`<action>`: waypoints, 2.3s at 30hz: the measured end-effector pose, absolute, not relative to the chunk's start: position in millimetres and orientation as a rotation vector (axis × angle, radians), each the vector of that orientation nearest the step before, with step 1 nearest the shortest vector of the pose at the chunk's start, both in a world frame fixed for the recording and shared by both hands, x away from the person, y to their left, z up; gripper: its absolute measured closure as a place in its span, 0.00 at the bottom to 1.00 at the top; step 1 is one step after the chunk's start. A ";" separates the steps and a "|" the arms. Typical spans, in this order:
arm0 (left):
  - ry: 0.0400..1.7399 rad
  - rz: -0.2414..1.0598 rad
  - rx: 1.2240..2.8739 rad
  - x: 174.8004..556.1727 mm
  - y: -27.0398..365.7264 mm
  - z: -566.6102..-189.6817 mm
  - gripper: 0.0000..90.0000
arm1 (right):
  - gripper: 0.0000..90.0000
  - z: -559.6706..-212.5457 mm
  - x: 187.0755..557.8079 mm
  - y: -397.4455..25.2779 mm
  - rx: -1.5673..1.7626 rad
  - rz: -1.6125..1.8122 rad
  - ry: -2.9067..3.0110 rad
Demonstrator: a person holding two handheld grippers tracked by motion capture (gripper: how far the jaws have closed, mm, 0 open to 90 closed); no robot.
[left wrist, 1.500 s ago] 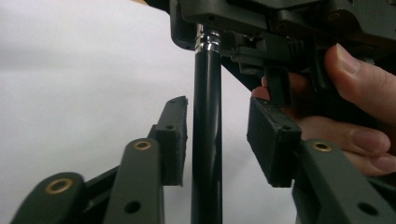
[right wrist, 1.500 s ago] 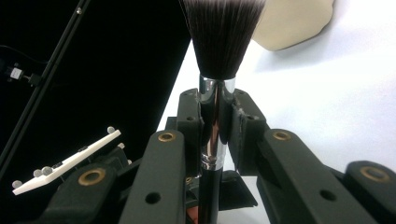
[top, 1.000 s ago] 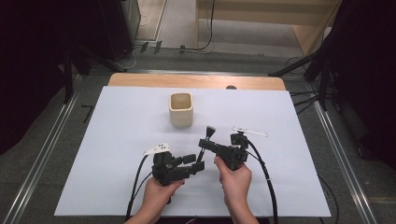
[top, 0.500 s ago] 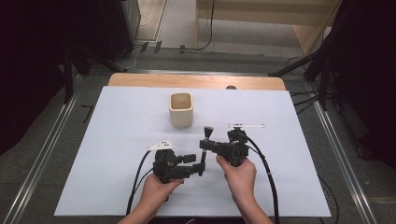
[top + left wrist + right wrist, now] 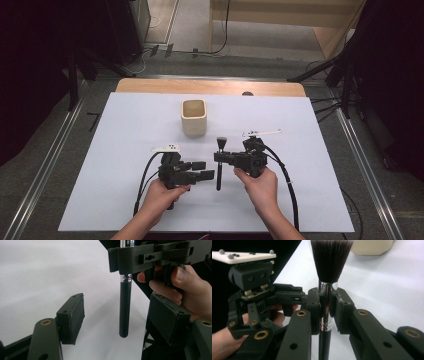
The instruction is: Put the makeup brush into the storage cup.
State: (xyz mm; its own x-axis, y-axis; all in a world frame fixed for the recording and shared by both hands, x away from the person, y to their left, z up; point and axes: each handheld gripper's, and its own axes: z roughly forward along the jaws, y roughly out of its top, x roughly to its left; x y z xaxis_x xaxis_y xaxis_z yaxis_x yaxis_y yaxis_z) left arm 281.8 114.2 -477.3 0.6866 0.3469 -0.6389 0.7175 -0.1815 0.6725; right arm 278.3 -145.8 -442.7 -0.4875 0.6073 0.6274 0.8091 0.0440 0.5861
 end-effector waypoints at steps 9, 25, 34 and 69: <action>0.771 -0.402 1.889 287.9 112.7 -472.1 0.33 | 0.87 -446.8 279.0 -146.0 -1.365 -1.447 -2.150; 0.653 -0.415 1.952 289.5 113.4 -468.7 0.34 | 0.87 -456.2 281.2 -146.2 -1.221 -1.495 -2.104; 0.619 -0.449 1.952 286.8 108.6 -470.2 0.37 | 0.87 -458.4 281.0 -142.7 -1.142 -1.520 -2.061; 0.623 -0.500 1.931 284.2 109.4 -465.3 0.83 | 0.87 -463.1 278.2 -134.1 -1.039 -1.547 -2.021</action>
State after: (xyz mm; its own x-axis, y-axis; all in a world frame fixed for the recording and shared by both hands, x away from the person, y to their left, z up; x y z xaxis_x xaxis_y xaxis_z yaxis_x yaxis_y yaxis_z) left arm 284.2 109.4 -465.3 0.7814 0.2047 -0.5895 0.6199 -0.3631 0.6956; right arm 278.2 -134.1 -463.1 -0.6492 0.3191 0.6904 0.7498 0.1160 0.6514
